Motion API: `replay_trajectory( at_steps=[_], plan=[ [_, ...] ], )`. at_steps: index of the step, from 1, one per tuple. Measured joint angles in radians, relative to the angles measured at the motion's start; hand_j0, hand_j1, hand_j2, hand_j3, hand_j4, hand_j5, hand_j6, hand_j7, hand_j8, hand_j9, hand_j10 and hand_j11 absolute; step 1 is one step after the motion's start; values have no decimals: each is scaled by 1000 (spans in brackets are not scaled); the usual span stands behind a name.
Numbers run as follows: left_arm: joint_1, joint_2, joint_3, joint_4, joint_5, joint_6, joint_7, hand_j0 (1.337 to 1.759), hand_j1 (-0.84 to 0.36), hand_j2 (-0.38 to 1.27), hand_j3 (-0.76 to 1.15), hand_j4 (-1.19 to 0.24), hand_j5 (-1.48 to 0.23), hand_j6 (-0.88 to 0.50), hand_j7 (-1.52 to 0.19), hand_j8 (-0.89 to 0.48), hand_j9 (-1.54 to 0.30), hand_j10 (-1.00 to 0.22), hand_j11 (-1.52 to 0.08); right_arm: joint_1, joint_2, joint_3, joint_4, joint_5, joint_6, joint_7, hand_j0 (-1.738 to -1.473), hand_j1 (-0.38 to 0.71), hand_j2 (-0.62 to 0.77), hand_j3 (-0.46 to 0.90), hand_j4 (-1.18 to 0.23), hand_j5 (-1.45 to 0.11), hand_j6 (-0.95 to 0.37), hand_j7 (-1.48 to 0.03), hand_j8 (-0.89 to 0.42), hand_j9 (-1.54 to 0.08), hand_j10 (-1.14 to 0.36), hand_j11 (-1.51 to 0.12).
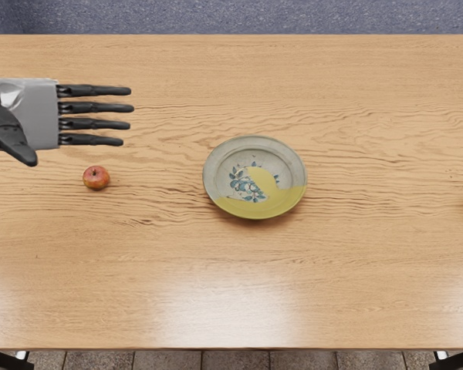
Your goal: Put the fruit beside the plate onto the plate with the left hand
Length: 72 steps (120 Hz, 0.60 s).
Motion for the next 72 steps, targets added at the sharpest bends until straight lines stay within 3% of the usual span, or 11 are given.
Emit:
replay_trajectory(
  at_steps=[28, 35, 48, 56, 72],
  plan=[
    [1, 36, -3, -27, -10, 0, 0, 1658, 336, 0, 0, -6, -13, -5, -13, -6, -13, -7, -13, 0, 0, -2, 4, 0, 1, 0, -1658, -349, 0, 0, 0, 0, 0, 0, 0, 0, 0, 0],
    [-21, 39, -6, -30, 44, 0, 0, 1658, 335, 1, 0, -6, -13, -5, -14, -6, -14, -7, -14, 0, 0, -2, 6, 0, 1, 0, -1658, -349, 0, 0, 0, 0, 0, 0, 0, 0, 0, 0],
    [-92, -51, -8, -44, 289, 21, 0, 1658, 296, 8, 0, -40, -56, -39, -56, -40, -56, -41, -56, 0, 0, -2, 9, -1, 1, 0, -1658, -349, 0, 0, 0, 0, 0, 0, 0, 0, 0, 0],
    [-90, -171, -9, -76, 499, 157, 0, 1658, 275, 11, 0, -58, -79, -58, -79, -59, -79, -59, -79, 1, 0, -3, 10, -1, 1, 0, -1658, -349, 0, 0, 0, 0, 0, 0, 0, 0, 0, 0],
    [-71, -275, -5, -121, 907, 411, 0, 1658, 266, 13, 0, -69, -90, -70, -90, -70, -90, -70, -90, 3, 0, -3, 11, -1, 0, 0, -1658, -349, 0, 0, 0, 0, 0, 0, 0, 0, 0, 0]
  ],
)
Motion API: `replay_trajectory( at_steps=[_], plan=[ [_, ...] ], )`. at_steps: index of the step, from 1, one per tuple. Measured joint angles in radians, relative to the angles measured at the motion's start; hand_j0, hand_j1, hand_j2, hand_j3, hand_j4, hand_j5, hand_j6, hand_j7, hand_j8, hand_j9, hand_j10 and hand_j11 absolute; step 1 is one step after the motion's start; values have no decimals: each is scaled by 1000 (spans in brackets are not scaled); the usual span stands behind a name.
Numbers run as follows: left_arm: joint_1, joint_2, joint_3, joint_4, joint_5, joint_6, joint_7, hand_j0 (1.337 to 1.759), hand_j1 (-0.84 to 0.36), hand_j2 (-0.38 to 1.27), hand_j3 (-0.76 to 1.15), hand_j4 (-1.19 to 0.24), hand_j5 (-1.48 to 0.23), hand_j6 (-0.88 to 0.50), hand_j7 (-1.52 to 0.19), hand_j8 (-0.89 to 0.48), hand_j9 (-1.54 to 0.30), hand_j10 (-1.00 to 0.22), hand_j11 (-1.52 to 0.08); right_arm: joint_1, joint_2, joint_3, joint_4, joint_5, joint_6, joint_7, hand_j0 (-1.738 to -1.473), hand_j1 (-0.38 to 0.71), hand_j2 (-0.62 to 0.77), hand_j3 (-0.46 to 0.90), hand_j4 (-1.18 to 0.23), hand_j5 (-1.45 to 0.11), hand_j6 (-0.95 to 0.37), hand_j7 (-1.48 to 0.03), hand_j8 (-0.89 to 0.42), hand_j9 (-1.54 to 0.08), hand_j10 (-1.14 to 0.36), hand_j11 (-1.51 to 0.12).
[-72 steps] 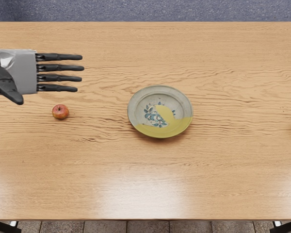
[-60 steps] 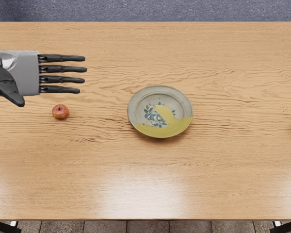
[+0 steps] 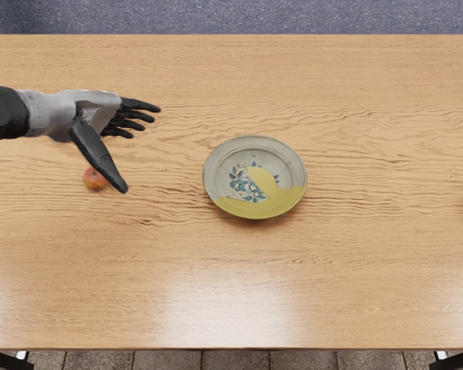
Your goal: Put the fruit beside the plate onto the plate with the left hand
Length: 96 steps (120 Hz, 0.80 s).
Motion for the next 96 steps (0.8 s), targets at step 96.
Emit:
replay_trajectory(
  at_steps=[96],
  plan=[
    [257, -156, 129, 68, 643, 440, 0, 1658, 320, 8, 0, -31, -35, -32, -35, -32, -34, -30, -34, 1, 0, 0, 0, -2, -1, 1, -1658, -349, 0, 0, 0, 0, 0, 0, 0, 0, 0, 0]
  ],
)
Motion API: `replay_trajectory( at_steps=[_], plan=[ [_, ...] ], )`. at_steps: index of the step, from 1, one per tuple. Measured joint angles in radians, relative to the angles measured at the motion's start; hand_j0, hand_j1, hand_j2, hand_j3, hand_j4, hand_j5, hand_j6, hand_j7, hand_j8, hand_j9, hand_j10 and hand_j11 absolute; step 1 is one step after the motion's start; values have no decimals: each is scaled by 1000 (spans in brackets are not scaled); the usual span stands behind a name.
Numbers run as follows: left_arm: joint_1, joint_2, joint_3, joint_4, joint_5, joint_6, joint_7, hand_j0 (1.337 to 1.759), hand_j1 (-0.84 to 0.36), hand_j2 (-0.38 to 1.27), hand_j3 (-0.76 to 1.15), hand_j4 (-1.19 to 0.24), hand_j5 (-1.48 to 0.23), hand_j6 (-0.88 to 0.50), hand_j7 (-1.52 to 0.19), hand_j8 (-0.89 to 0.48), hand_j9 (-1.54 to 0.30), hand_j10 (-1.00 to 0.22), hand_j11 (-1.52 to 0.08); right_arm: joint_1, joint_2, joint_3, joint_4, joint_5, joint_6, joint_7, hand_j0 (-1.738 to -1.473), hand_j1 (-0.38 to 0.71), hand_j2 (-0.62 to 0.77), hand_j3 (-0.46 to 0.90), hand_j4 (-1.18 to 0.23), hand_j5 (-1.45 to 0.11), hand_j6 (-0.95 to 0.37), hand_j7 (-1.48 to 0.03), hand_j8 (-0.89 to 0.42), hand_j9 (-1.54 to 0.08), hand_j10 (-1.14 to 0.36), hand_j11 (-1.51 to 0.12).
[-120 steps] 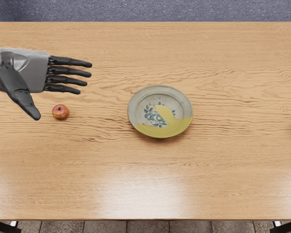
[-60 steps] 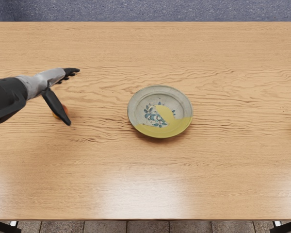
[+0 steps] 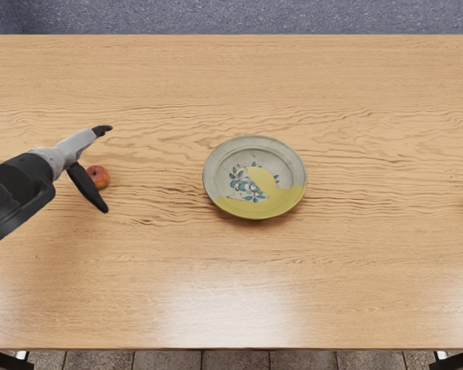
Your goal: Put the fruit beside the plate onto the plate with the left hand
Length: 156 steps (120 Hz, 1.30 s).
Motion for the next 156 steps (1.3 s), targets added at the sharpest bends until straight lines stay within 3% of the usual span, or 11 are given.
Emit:
replay_trajectory(
  at_steps=[72, 156],
  plan=[
    [11, -118, 5, 244, 8, 8, 0, 1658, 253, 19, 0, -86, -107, -87, -107, -87, -107, -85, -106, 1, 0, -2, -3, 0, -2, 0, -1658, -349, 0, 0, 0, 0, 0, 0, 0, 0, 0, 0],
    [17, -172, 27, 324, 20, 63, 0, 1658, 60, 52, 0, -246, -316, -247, -316, -247, -316, -246, -315, 2, 0, -1, -4, -2, -6, 0, -1658, -349, 0, 0, 0, 0, 0, 0, 0, 0, 0, 0]
  ],
)
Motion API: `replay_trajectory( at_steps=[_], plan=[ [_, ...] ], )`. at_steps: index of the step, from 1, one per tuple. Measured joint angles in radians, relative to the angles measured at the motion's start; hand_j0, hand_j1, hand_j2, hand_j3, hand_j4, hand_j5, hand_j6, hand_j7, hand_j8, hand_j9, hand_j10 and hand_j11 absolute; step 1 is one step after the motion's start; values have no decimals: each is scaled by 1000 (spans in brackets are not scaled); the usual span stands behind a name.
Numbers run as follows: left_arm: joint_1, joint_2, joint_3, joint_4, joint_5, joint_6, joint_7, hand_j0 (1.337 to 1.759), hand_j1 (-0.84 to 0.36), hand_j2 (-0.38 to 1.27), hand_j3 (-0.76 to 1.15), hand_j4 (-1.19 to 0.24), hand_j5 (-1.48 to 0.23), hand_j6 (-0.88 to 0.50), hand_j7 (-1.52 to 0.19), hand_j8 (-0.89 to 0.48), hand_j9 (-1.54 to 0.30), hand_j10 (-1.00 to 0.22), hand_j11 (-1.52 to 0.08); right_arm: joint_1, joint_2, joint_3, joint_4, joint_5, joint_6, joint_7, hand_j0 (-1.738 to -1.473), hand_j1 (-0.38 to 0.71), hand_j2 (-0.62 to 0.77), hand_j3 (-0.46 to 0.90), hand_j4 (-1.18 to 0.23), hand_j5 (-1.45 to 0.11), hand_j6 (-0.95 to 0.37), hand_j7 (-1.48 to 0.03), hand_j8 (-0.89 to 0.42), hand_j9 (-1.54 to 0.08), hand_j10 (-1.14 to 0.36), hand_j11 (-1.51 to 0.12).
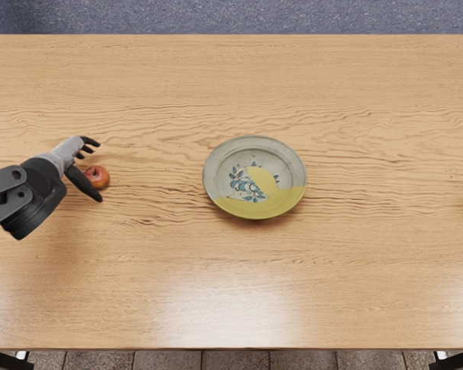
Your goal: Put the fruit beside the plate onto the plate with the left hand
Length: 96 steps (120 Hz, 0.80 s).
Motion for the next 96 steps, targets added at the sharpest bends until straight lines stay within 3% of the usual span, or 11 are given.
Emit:
replay_trajectory(
  at_steps=[30, 38, 40, 96],
  plan=[
    [0, -14, 5, 7, 1, 7, 0, 1661, 24, 52, -3, -276, -356, -277, -355, -278, -355, -277, -354, 0, 0, 0, 0, 0, -1, 0, -1658, -349, 0, 0, 0, 0, 0, 0, 0, 0, 0, 0],
    [0, -23, 6, 7, 4, 7, 3, 1692, 8, -89, 285, -280, -361, -284, -356, -288, -352, -281, -339, 0, 0, 0, 0, 0, -2, 0, -1658, -349, 0, 0, 0, 0, 0, 0, 0, 0, 0, 0],
    [2, -24, 2, 6, 7, 4, 2, 1656, 67, -147, 215, -270, -370, -274, -368, -277, -366, -273, -326, 0, 0, 0, 0, 0, -2, 0, -1658, -349, 0, 0, 0, 0, 0, 0, 0, 0, 0, 0],
    [-3, -22, 4, -27, 1, 10, 0, 1658, -46, 49, 22, -337, -437, -338, -437, -339, -437, -335, -434, 0, 0, -1, -2, -1, -2, 0, -1658, -349, 0, 0, 0, 0, 0, 0, 0, 0, 0, 0]
  ],
)
